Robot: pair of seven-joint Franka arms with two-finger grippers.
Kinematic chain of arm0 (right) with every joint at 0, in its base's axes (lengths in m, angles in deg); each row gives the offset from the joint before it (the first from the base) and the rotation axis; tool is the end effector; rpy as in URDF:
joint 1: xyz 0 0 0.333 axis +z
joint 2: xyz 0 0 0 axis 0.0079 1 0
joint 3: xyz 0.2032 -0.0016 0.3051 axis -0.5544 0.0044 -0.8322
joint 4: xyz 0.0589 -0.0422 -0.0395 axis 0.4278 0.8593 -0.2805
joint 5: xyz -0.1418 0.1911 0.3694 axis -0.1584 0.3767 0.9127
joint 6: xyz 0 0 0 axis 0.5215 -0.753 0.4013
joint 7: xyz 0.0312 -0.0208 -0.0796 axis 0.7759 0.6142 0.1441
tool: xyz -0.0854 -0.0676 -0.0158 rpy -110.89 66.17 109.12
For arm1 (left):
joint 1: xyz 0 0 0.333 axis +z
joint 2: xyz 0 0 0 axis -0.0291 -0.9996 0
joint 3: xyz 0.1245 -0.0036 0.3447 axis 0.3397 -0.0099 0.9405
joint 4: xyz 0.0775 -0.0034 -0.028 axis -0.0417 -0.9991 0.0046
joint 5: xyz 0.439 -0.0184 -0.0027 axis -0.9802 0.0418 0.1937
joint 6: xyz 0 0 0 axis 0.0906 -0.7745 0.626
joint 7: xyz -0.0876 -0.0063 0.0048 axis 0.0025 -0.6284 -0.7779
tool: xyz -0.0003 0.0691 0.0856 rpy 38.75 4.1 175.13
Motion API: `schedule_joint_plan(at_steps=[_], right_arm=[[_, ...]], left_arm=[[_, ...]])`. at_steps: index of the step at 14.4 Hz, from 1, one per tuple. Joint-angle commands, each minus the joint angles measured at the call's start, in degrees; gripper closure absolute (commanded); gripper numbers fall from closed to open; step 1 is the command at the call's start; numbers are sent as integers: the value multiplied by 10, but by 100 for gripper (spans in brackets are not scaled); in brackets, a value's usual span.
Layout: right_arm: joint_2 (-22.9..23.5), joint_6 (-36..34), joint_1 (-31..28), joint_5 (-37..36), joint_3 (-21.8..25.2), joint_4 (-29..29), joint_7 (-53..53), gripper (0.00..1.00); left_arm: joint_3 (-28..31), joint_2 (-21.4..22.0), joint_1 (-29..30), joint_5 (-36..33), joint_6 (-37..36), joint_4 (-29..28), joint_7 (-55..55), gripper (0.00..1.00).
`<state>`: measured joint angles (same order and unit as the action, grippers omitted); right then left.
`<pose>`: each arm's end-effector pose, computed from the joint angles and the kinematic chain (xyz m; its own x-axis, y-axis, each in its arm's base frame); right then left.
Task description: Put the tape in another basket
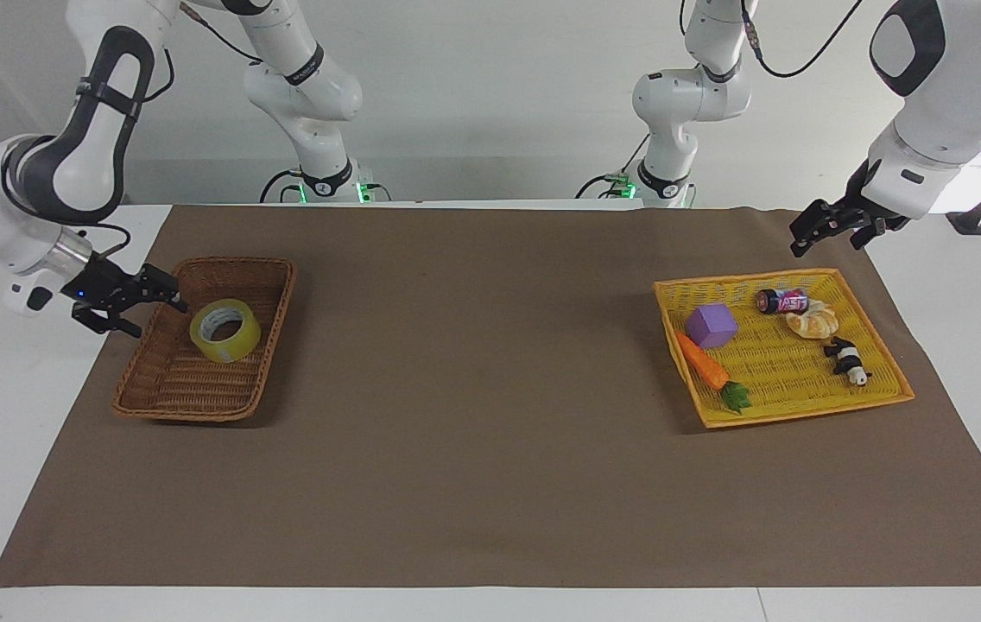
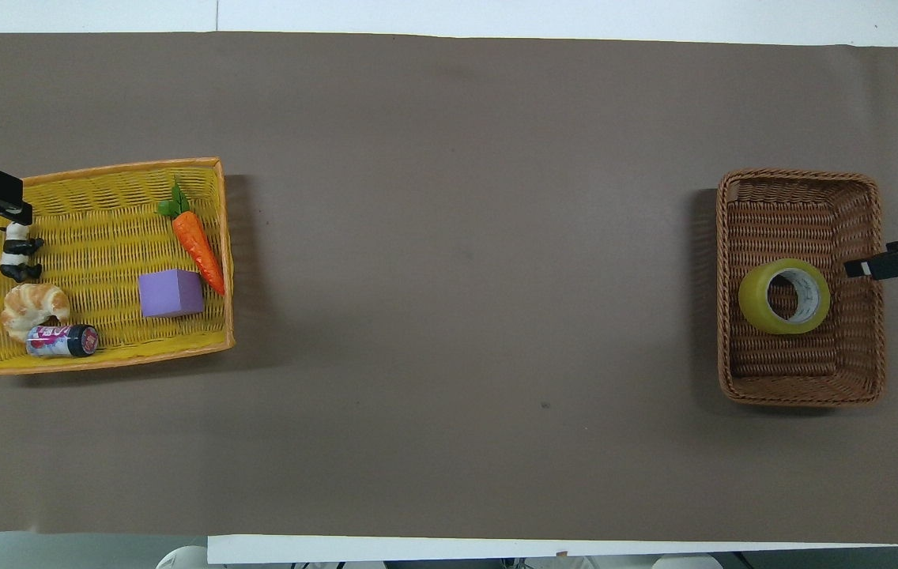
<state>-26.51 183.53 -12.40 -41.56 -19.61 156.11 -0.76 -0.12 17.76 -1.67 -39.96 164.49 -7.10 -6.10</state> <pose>0.5835 -0.2275 0.4586 0.9613 0.2689 0.0609 0.2753 -0.9250 -0.2618 0.6033 -0.0433 0.6567 0.9949 0.0227 -0.0978 0.0209 -0.9996 -0.0188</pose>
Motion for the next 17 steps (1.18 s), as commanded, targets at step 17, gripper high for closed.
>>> schedule_joint_plan(at_steps=[17], right_arm=[[-44,-308,127,-184,1,-257,-303,0]], left_arm=[[0,10,1,0,-4,-11,3,0]])
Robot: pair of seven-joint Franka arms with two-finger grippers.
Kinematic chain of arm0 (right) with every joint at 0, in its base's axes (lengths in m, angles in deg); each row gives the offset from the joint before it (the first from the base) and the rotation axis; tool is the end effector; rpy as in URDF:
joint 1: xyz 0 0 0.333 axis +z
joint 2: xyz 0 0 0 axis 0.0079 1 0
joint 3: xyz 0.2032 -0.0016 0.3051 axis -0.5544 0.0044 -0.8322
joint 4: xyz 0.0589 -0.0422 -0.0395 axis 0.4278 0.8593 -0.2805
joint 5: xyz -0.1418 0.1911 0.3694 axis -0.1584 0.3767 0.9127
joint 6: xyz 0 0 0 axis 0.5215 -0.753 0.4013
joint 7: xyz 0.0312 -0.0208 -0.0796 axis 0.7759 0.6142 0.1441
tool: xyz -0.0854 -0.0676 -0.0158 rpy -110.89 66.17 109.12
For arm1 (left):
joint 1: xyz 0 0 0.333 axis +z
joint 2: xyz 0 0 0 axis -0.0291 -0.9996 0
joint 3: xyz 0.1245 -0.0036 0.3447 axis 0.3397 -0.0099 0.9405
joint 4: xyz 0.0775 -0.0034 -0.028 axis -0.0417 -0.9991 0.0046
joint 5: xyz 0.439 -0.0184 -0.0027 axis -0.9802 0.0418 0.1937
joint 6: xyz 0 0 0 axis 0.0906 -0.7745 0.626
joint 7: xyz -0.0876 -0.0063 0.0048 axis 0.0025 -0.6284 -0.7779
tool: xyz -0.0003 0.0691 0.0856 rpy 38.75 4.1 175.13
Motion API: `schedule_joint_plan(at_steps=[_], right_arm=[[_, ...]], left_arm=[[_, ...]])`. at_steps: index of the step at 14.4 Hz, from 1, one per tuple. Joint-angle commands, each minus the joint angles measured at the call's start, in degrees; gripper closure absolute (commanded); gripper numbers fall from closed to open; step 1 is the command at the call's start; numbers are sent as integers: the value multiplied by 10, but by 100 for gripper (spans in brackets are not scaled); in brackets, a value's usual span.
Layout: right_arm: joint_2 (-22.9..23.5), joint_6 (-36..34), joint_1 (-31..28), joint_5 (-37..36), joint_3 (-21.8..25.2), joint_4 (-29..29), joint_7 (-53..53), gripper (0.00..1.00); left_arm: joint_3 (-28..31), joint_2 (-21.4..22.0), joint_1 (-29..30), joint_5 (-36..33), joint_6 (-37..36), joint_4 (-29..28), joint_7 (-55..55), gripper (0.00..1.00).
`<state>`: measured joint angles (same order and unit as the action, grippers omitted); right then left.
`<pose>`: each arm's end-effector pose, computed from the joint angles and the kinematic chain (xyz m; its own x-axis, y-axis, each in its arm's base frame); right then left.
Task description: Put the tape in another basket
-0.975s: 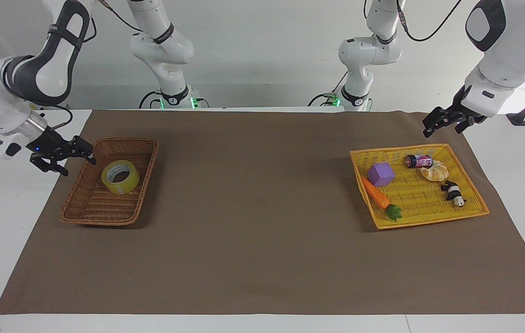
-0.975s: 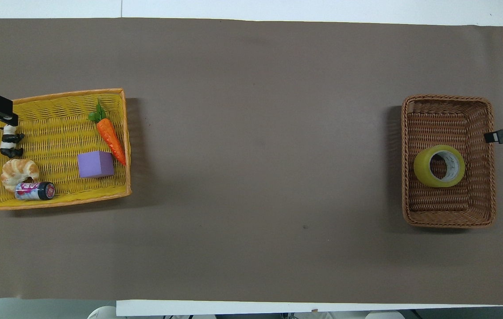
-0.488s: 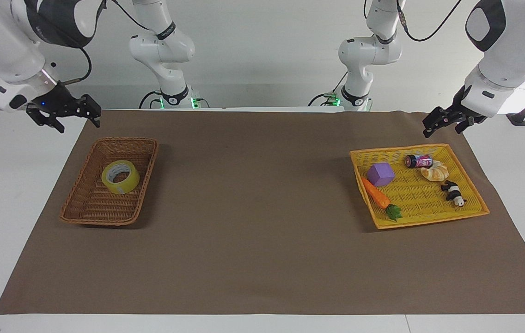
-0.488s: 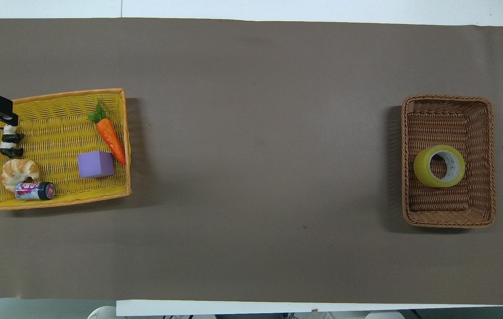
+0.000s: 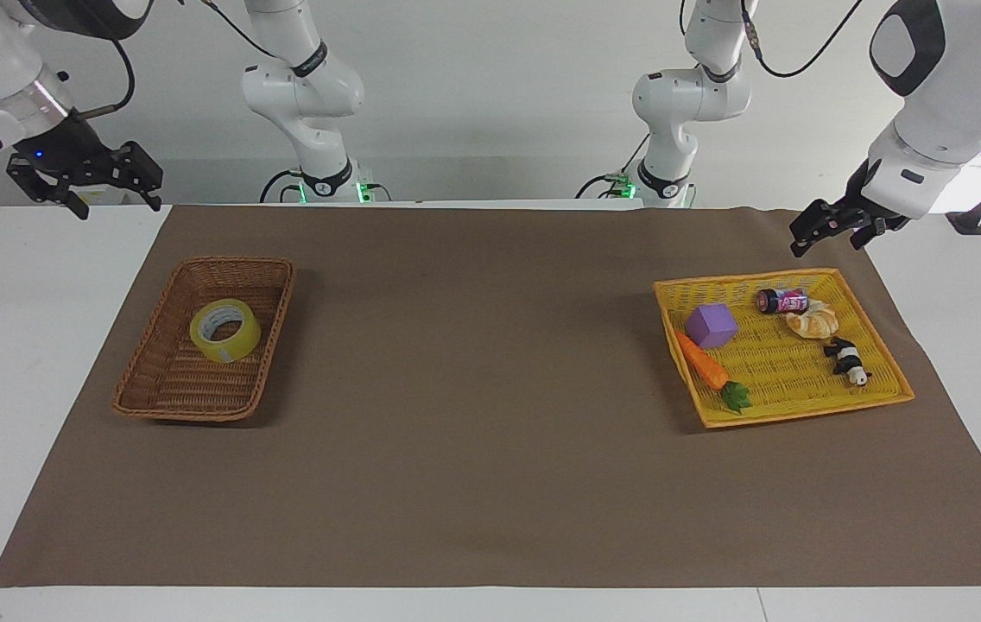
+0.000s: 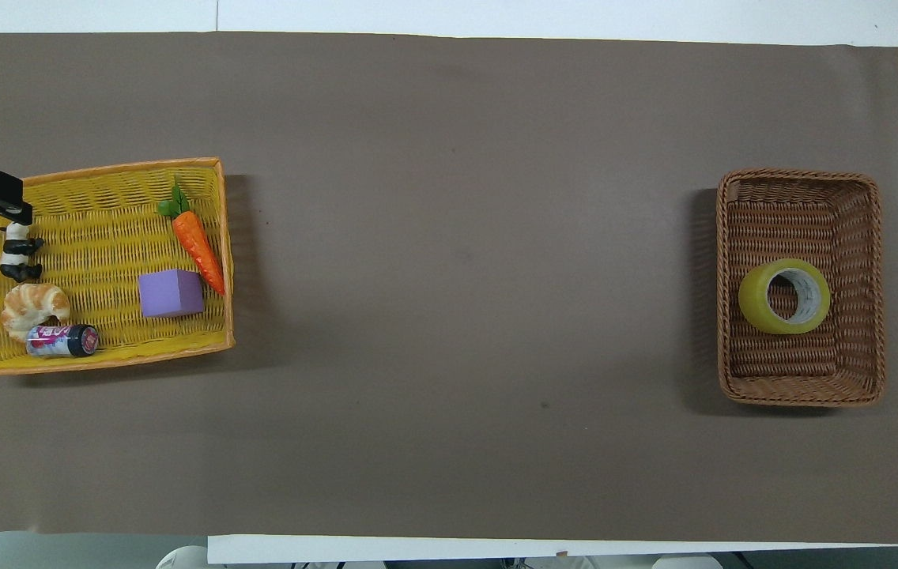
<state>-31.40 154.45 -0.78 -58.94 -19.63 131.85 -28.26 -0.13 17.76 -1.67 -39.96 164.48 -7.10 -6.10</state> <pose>0.5809 -0.1238 0.6863 0.9850 0.1024 -0.1391 0.1017 -0.9947 -0.0122 0.6033 -0.0434 0.6567 0.9949 0.0225 -0.0980 0.0207 -0.9996 -0.0189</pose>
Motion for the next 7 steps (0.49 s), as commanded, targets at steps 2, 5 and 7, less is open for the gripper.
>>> schedule_joint_plan(at_steps=[2,5,7], right_arm=[[-23,-16,10,-8,0,20,-30,0],[-34,-15,36,-26,7,28,-28,0],[-30,-11,50,-42,9,25,-30,0]], left_arm=[[0,10,1,0,-4,-11,3,0],[0,10,1,0,-4,-11,2,0],[0,10,1,0,-4,-11,2,0]])
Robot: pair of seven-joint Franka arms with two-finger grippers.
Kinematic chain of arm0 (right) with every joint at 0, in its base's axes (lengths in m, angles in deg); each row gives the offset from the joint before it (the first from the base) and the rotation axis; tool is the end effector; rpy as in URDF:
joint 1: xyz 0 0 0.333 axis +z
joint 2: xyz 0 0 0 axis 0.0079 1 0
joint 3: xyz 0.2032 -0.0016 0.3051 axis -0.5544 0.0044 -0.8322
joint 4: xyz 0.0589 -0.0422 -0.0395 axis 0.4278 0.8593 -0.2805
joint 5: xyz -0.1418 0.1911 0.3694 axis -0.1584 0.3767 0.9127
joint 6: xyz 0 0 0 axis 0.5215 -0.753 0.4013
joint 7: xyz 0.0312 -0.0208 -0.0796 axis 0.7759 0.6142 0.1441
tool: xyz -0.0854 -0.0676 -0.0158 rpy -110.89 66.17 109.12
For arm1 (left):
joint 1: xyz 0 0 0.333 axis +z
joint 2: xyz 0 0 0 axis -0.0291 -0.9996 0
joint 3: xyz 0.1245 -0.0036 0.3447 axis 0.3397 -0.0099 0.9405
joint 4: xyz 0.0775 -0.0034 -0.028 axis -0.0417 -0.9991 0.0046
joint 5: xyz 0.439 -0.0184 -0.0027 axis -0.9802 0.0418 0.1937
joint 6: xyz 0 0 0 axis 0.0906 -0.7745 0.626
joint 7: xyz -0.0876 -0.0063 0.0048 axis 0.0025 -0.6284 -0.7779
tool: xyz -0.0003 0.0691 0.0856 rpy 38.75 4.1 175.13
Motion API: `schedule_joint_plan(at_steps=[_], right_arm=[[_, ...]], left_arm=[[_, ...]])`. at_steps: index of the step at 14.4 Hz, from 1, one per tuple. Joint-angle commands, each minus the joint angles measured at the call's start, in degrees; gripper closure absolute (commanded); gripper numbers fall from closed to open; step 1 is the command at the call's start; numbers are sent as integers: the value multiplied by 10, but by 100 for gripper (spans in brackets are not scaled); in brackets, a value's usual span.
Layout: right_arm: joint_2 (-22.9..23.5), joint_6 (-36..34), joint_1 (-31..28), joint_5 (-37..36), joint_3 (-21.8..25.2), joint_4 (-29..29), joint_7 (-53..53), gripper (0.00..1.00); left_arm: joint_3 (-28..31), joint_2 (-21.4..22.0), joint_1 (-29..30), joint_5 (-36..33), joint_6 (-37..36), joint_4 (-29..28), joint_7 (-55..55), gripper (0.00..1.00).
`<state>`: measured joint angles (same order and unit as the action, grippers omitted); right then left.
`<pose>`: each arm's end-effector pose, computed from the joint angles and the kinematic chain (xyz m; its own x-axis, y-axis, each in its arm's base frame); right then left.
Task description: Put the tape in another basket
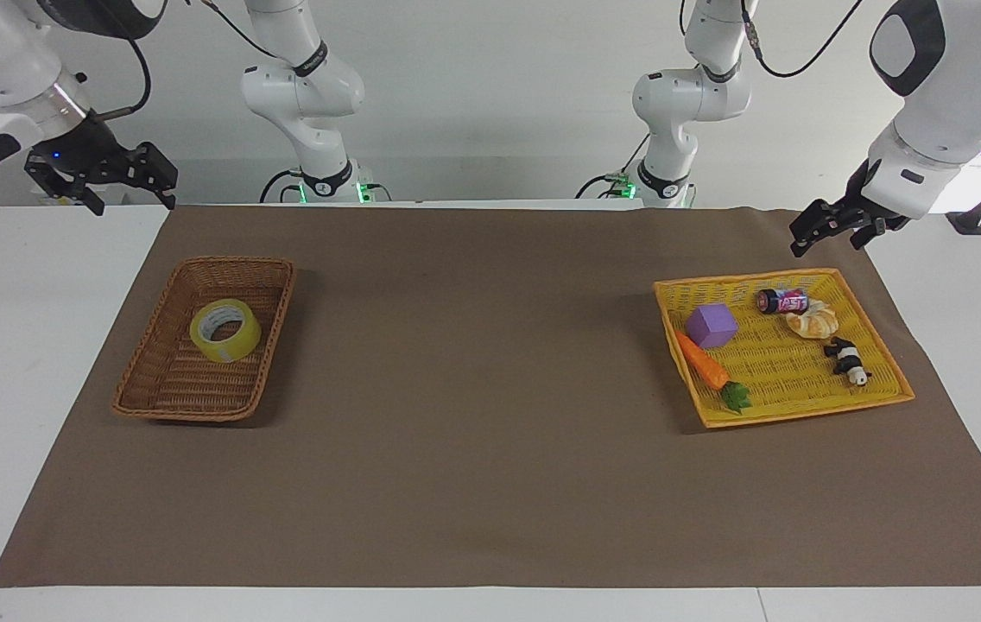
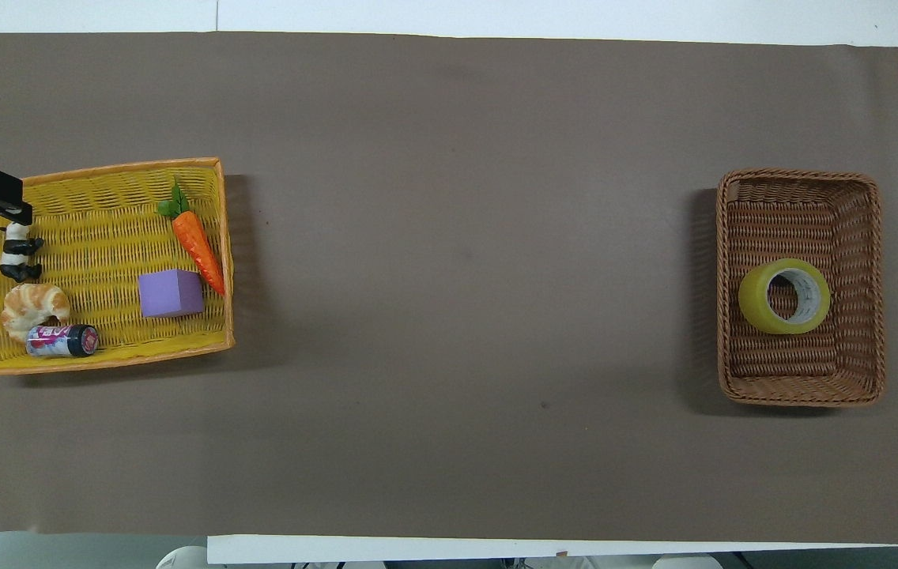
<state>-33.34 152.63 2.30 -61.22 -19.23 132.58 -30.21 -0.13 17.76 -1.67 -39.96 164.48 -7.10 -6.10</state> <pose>0.5692 -0.1012 0.6975 0.9816 0.1054 -0.1590 0.1102 -0.9937 0.0215 0.6033 -0.0434 0.6567 0.9949 0.0225 -0.0980 0.0207 -0.9996 -0.0189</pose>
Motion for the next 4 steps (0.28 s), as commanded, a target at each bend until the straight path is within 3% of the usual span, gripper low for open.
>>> schedule_joint_plan(at_steps=[1,4], right_arm=[[-9,7,19,-17,5,15,-18,0],[-9,7,19,-17,6,13,-30,0]], left_arm=[[0,10,1,0,-4,-11,3,0],[0,10,1,0,-4,-11,3,0]])
